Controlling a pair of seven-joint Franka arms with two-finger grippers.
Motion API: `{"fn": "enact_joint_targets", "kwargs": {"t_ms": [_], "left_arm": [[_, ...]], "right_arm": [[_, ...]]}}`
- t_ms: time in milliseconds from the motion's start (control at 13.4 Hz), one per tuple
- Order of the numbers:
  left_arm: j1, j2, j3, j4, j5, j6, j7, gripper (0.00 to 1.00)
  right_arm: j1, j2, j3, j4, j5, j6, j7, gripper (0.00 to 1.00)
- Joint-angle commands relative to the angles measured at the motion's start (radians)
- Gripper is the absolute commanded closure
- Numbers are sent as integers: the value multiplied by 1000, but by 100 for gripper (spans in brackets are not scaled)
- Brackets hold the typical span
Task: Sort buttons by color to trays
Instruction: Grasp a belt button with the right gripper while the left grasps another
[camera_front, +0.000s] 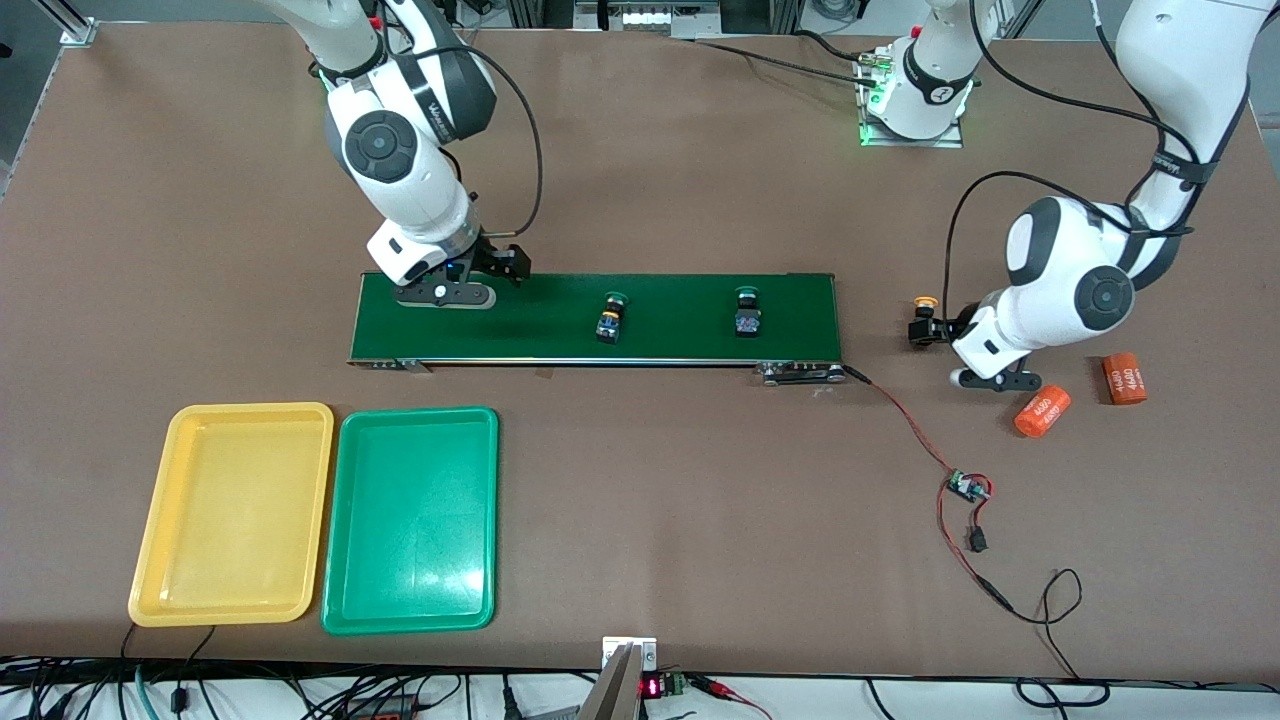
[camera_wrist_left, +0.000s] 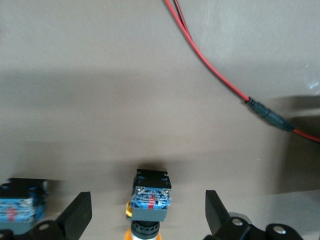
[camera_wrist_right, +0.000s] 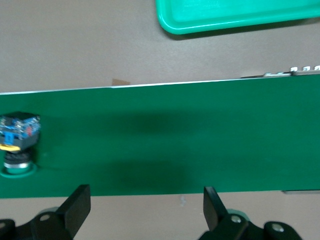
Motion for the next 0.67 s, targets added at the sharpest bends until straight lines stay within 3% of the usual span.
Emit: {"fn": "enact_joint_targets", "kwargs": {"t_ms": [0,597], "left_arm": [[5,2,-5,-37,17,38,2,0],[3,13,-5,-76,17,31,10,3]], "right_arm": [[31,21,-8,53,4,-7,65,0],[106,136,-8,118,2,64,157,0]]}}
